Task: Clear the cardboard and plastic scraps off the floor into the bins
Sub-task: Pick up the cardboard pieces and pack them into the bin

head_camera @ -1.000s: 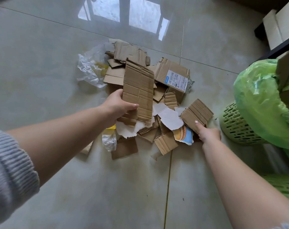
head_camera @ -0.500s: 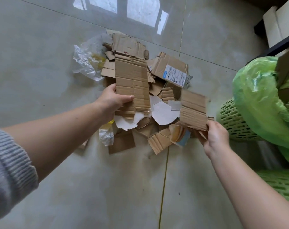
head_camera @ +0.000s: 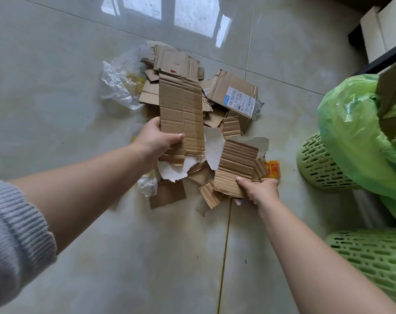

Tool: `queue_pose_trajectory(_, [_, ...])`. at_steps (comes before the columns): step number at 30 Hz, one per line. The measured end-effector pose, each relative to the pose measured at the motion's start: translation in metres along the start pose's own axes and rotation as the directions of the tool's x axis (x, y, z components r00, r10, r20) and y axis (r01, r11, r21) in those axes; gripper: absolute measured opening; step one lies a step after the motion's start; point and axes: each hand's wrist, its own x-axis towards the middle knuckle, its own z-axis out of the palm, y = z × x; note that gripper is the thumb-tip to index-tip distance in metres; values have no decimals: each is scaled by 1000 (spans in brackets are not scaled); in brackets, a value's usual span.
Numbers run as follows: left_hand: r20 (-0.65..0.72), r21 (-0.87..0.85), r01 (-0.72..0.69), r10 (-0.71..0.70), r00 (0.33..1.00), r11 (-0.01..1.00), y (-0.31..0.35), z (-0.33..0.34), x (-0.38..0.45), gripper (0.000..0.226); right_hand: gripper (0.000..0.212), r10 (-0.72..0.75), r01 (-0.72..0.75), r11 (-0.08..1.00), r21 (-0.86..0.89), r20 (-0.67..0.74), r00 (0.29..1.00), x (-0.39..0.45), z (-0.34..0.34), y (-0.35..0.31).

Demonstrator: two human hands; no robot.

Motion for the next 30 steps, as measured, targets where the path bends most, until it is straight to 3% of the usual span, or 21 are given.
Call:
queue_pose_trajectory(3, [-7,-2,-10,10,1000,1000,1,-4,-1,37,32,79,-145,941,307,216,973,-4,-9,3])
queue_pose_trajectory(6, [-17,-45,-8,8,1000,999,4,-10,-2,38,5,67,-218,870,442,333,940,-18,-37,4])
queue_pose_trajectory(13, [-44,-82,15,-19,999,996,2,-15,-3,40,10,-172,-60,814,577,339,925,-27,-44,-30])
queue_pose_trajectory(15, [-51,-74,16,-20,999,997,0,-14,-4,39,13,-228,76,878,473,274,934,-21,-22,-44])
queue_pose_trajectory(18, [-47,-56,14,-16,999,998,-1,-14,-5,40,28,-314,304,949,83,142,939,-10,4,-55])
queue_pose_trajectory(20, [-50,-51,10,-12,999,999,-1,-16,-6,40,35,-343,350,934,-74,97,934,-10,14,-58])
queue_pose_trajectory(23, [-63,-49,8,-12,998,999,-3,-19,-7,39,37,-352,361,924,-125,89,932,-17,20,-61])
queue_pose_trajectory(27, [-52,-49,7,-10,999,999,-1,-20,-14,39,38,-435,434,901,19,63,898,-30,17,-60])
queue_pose_trajectory(30, [-44,-50,-7,5,999,999,9,-12,-24,39,35,-382,355,894,272,52,923,-46,1,-50])
